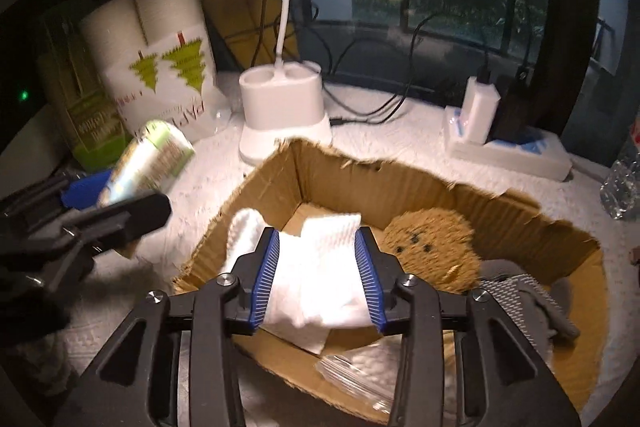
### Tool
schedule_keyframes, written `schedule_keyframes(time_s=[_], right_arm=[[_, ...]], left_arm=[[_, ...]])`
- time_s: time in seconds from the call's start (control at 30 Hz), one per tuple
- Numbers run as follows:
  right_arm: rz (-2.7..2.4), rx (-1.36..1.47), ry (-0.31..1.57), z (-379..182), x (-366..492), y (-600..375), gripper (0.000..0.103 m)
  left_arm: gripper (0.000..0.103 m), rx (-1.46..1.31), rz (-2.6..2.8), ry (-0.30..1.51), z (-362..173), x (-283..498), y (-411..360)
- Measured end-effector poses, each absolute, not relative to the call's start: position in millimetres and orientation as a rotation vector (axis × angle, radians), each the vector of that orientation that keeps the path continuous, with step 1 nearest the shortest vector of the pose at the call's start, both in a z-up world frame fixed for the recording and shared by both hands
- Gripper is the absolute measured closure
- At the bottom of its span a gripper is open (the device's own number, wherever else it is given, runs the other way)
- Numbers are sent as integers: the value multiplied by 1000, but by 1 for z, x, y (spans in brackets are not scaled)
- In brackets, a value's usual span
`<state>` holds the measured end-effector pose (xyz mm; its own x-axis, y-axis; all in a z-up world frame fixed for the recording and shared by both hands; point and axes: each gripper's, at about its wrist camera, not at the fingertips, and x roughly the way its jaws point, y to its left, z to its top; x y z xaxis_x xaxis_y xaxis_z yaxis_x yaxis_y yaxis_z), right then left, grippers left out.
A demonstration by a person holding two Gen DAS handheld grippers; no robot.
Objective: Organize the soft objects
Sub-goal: 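Open the right tool dropping the towel while the left tool lowers and releases the tissue pack into the box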
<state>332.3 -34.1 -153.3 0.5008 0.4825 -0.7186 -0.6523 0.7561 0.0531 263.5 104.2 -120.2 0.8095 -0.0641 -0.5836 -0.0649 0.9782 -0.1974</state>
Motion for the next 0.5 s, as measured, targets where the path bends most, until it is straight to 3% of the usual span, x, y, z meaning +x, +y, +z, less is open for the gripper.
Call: schedule_keyframes(time_s=[0.5], right_arm=[[632, -181, 714, -122, 328, -93, 60]], left_arm=[[55, -177, -31, 660, -124, 291, 60]])
